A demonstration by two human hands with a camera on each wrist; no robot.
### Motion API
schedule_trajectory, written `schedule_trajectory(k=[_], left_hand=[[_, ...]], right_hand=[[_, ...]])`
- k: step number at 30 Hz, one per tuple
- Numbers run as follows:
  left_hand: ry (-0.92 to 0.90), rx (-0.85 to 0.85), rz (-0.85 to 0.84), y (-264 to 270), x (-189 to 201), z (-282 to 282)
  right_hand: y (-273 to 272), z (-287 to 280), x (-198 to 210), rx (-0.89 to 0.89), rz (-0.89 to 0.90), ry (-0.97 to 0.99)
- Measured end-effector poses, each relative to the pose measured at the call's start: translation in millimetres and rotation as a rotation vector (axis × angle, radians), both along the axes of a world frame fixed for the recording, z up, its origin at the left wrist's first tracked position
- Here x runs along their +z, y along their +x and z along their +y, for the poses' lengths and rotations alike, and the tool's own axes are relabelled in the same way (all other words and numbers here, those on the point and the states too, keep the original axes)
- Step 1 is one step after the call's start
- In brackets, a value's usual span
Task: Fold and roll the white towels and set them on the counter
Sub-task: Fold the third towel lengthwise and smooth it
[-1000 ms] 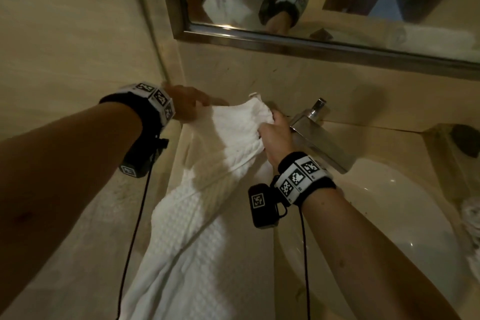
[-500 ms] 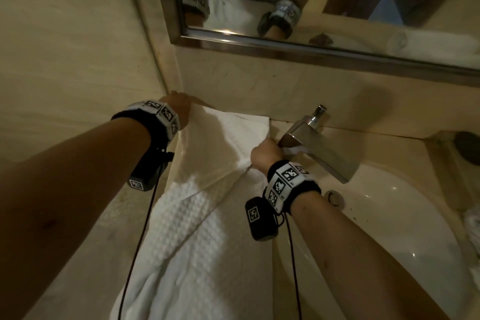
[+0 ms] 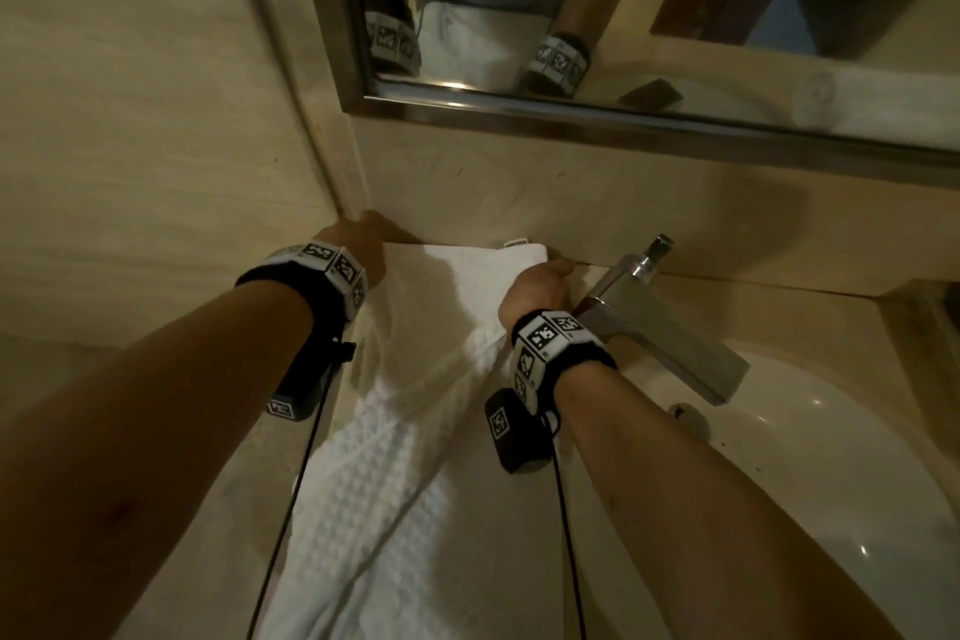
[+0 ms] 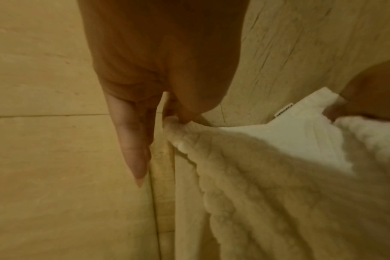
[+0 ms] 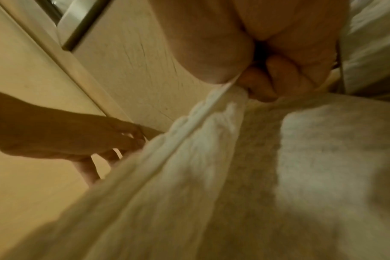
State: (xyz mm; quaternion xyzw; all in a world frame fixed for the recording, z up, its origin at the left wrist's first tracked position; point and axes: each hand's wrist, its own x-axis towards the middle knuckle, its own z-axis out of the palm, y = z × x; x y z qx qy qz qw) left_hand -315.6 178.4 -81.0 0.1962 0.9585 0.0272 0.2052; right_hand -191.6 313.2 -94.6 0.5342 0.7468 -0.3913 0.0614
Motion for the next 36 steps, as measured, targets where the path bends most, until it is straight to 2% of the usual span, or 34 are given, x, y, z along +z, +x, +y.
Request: schedule_trajectory(k=[2,4,6,9,11,13,15,16,18,20,21,23,25,28,29,30,31,32,33,35,36], left_hand=[[0.055,0.008,-0.045,-3,-4,0],[0.087,0.034,-0.048,-5,-8,-2],[0.078,0.042,-0.013,-5,-10,-2],[0.077,0.042,0.068,-2,-11,6],[0.084,0.056,0.131,-1,-12,10],[0.084,0.052,0.163,2,-15,10],[0.096,0.047,0.163,3,-18,7],[0.116,0.078,0.152,3,-19,6],[0.189,0.219,0.097,3,-17,4],[0.238,0.378,0.023,6,-15,1],[0.22,0.387,-0.009,10,-14,-1],[0.098,0.283,-0.056,20,-17,-3],[0.049,0.239,-0.09,31,-22,-4],[0.122,0.328,-0.067,38,-24,-4],[0.171,0.384,-0.07,38,-25,-5],[0.236,0.451,-0.101,37,-27,-5],[0.316,0.52,-0.139,35,-28,-6],[0.394,0.576,-0.182,32,-32,-6],[0.458,0.61,-0.225,29,-34,-8],[0.534,0.642,-0.29,24,-37,-12],[0.541,0.632,-0.295,22,-38,-14]], right_hand=[[-8,3,-3,-0.068,-0.051,-0.042],[-10,1,-6,-0.01,-0.085,-0.006],[-14,4,-13,-0.015,-0.08,0.026],[-13,7,-14,0.124,-0.146,0.066],[-14,8,-13,0.074,-0.082,0.048],[-13,7,-15,0.065,-0.093,0.043],[-14,9,-18,0.172,-0.164,0.054],[-15,9,-17,0.265,-0.221,0.108],[-16,8,-18,0.316,-0.31,0.158],[-18,8,-19,0.328,-0.294,0.214],[-18,8,-16,0.289,-0.291,0.186],[-20,9,-16,0.287,-0.323,0.206],[-19,12,-20,0.37,-0.356,0.262],[-19,11,-27,0.526,-0.408,0.357],[-19,9,-28,0.487,-0.407,0.354],[-18,9,-30,0.53,-0.464,0.384],[-18,9,-32,0.469,-0.414,0.36],[-18,8,-29,0.511,-0.429,0.37],[-18,8,-31,0.434,-0.387,0.343],[-19,9,-32,0.417,-0.374,0.335],[-20,12,-31,0.464,-0.415,0.328]])
